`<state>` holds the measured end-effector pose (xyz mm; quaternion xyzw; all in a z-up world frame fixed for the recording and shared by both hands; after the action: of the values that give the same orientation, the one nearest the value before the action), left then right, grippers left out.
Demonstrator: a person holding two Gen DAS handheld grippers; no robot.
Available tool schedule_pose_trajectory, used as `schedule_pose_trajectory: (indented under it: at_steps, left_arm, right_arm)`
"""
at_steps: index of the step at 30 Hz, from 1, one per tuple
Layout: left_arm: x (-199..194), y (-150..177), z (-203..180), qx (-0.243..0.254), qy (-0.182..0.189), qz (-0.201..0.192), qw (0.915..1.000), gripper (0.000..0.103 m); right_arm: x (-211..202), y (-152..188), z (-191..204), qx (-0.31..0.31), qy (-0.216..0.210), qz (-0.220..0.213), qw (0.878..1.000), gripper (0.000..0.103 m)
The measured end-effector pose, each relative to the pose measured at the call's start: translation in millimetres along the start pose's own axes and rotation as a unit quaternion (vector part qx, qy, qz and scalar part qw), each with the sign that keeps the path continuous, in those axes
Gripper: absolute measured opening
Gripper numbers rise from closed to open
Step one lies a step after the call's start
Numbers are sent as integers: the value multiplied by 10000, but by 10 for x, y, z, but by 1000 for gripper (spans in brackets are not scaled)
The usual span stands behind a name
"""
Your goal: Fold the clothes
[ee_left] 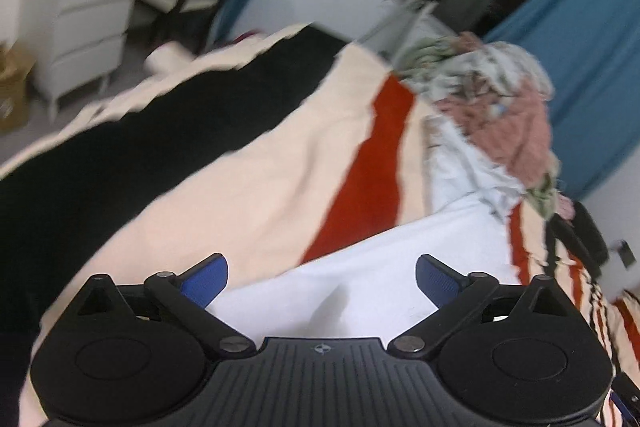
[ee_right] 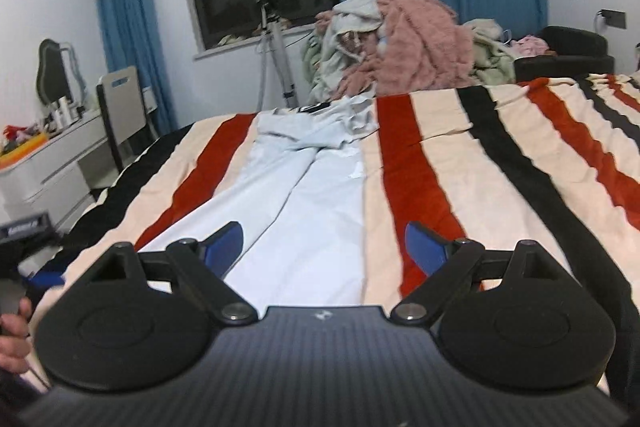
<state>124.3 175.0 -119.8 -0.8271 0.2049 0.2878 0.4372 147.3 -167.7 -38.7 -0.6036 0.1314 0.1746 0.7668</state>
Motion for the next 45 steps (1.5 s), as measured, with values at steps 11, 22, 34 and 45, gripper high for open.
schedule_pose_trajectory:
  at_steps: [11,22,34,45]
  left_arm:
    - [137,185,80,763,-1193,122,9898,2]
    - [-1262,851,-1523,3263,351,-1820,9269,0]
    - [-768,2309,-2153,3987,1832,391,8978,16]
    - [-698,1500,-1603,2917,1956,586,9345,63]
  right_arm:
    - [-42,-68,-366,861,-75,-47,9962,89]
    - [-215,-171,-669,1194,-50,-347,9922,89]
    - [-91,-58,-684,1398,-595,113,9883,89]
    - [86,272,-506,1788,-992,890,9748,89]
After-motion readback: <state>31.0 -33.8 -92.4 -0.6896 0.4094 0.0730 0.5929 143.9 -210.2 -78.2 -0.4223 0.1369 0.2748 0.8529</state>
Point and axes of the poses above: each gripper's, at about its wrist camera, not at the fingertips, and x roughly the way its jaws point, z to its left, y to its underside, the point moved 8 cm from there along x, roughly the way its jaws point, and after that the axes turned 2 degrees about x, right-handed, at the moved point
